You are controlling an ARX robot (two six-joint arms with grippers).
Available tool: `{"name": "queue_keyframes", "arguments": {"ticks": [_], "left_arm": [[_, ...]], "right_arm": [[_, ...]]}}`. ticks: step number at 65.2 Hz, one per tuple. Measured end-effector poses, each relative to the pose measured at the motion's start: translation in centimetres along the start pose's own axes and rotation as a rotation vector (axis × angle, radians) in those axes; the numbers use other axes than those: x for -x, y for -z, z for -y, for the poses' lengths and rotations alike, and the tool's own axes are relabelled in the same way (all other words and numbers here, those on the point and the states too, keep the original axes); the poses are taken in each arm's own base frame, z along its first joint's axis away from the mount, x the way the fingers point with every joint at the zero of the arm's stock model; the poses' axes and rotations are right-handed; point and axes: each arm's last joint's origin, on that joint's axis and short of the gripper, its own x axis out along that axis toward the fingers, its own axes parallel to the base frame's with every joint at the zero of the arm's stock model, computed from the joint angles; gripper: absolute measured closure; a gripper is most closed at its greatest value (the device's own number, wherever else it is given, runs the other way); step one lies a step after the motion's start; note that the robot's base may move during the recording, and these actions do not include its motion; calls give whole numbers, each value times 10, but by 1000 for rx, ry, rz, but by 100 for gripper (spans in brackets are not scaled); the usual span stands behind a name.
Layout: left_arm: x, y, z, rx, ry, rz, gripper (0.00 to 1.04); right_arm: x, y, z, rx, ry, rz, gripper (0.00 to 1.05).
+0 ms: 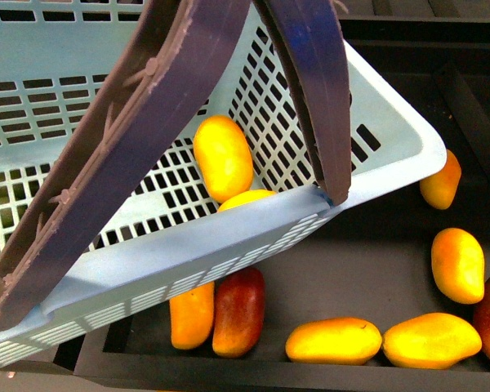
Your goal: Pick lemon and mango into basket
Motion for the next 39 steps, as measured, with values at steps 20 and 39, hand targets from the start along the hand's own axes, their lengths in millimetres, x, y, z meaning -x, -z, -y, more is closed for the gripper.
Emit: {"name": "queue_keyframes", "arguments": {"ticks": [20,39], "left_arm": [[0,0,0,0,1,-1,100],[0,0,0,0,0,-1,100]], "right_arm": [[10,-1,0,0,0,3,103],[15,-1,0,0,0,3,103]]}}
